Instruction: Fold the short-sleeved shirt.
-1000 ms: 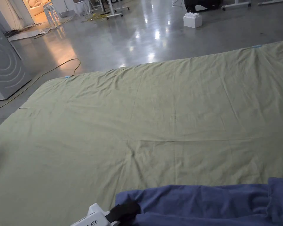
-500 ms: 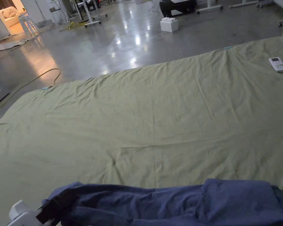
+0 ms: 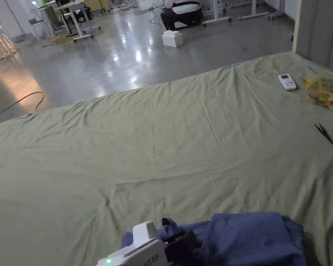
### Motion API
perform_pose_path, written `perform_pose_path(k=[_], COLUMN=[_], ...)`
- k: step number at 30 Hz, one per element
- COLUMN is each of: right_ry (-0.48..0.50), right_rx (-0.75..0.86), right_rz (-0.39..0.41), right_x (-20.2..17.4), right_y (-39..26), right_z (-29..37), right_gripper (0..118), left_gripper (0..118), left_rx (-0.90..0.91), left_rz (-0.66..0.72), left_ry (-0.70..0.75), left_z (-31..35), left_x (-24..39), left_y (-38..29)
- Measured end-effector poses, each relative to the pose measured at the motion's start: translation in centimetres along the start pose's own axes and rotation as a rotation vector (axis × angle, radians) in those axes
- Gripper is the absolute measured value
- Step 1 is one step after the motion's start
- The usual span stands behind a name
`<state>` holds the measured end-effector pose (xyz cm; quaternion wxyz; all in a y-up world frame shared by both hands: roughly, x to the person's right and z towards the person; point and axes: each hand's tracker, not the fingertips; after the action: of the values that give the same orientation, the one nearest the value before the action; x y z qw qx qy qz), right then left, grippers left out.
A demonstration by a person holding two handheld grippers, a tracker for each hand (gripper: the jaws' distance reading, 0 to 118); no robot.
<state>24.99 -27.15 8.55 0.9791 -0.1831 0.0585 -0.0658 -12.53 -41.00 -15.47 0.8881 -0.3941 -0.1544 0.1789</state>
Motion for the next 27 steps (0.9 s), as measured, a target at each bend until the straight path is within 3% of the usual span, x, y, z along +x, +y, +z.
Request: perform_pose_path(k=[1,3,4,7,9,12,16,19,22,24,25,27], right_ry=[0.002,0.001,0.0,0.005,0.015,0.023,0.024,0.012,0.0,0.012,0.019,0.019], right_rx=[-0.009,-0.023,-0.032,-0.052,-0.062,-0.069,-0.074,-0.087,-0.088,-0.096,-0.099,-0.099], right_rz=[-0.015,-0.022,-0.018,-0.007,-0.012,-0.016,-0.019,0.011,0.049,0.011,-0.014,-0.056], right_x=[0.4,0.7,0.8,0.9,0.9,0.7,0.3,0.0,0.0,0.5,0.7,0.9], right_y=[-0.2,-0.7,-0.9,-1.3,-1.5,-1.6,-1.6,-1.5,-1.5,-1.7,-1.8,-1.9], right_z=[-0.1,-0.2,-0.3,-0.3,-0.4,-0.4,-0.2,0.1,0.6,0.3,0.1,-0.4], right_gripper=[0,0,0,0,0,0,0,0,0,0,0,0], left_gripper=[91,88,79,15,12,12,12,12,12,18,32,85], left_rx=[0.023,0.092,0.091,0.151,0.135,0.054,-0.06,-0.153,-0.139,-0.057,0.0,0.079], left_rz=[0.006,0.066,0.111,0.195,0.217,0.259,0.272,0.23,0.174,0.191,0.203,0.261], left_ry=[-0.021,-0.059,-0.086,-0.039,0.014,-0.094,-0.081,-0.071,-0.109,-0.106,-0.103,-0.083], left_z=[0.6,2.6,3.8,5.8,5.5,3.0,-2.0,-4.6,-2.8,-0.3,1.3,4.0], left_x=[-0.1,-0.7,-1.4,-2.9,-3.9,-3.8,-1.7,0.1,-0.9,-2.1,-3.3,-5.8], left_y=[0.2,1.3,1.8,2.3,1.9,0.2,-2.3,-3.8,-1.8,-0.5,0.1,1.3])
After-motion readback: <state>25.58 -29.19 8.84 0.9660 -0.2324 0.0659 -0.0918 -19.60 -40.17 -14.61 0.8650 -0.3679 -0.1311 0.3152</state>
